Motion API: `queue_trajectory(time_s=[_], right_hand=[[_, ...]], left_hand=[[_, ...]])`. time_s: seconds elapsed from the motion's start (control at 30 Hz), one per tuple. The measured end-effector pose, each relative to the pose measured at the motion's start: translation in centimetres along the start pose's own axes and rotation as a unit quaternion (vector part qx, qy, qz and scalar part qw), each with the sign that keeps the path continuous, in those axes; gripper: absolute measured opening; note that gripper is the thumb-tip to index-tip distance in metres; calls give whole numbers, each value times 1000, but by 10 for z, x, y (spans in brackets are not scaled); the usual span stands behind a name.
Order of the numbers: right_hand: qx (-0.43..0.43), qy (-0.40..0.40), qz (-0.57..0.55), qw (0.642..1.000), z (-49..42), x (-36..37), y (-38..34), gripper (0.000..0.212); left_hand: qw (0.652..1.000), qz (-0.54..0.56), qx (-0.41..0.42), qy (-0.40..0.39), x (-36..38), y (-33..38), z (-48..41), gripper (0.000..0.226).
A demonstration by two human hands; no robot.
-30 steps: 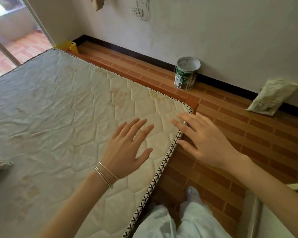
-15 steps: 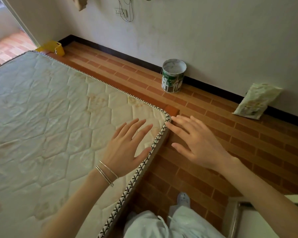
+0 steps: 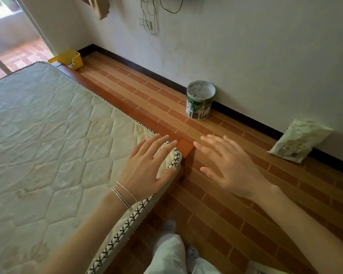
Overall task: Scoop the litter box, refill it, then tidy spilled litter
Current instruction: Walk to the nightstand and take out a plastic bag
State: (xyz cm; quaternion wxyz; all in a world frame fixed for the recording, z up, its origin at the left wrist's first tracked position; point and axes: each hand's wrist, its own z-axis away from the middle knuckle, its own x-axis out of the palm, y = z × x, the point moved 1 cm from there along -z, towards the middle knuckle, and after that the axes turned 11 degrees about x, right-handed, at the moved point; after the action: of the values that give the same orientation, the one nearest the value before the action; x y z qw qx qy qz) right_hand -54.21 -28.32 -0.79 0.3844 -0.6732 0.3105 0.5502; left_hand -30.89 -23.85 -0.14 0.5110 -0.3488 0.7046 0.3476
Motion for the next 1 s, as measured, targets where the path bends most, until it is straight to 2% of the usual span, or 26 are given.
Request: queue_trajectory(time_s=[0.33,0.67,1.0], right_hand=[[-11,-2,11,1000,-85,5,73,58],[-30,68,19,997,-209,-35,149,56],[-65,65,7,996,-291,-36,224,56]], left_hand=[[1000,-21,7,-3,14,-55,-103,59],[998,-31,32,34,10,-108,-235,59],[999,-42,2,11,40,-137,-326,62]])
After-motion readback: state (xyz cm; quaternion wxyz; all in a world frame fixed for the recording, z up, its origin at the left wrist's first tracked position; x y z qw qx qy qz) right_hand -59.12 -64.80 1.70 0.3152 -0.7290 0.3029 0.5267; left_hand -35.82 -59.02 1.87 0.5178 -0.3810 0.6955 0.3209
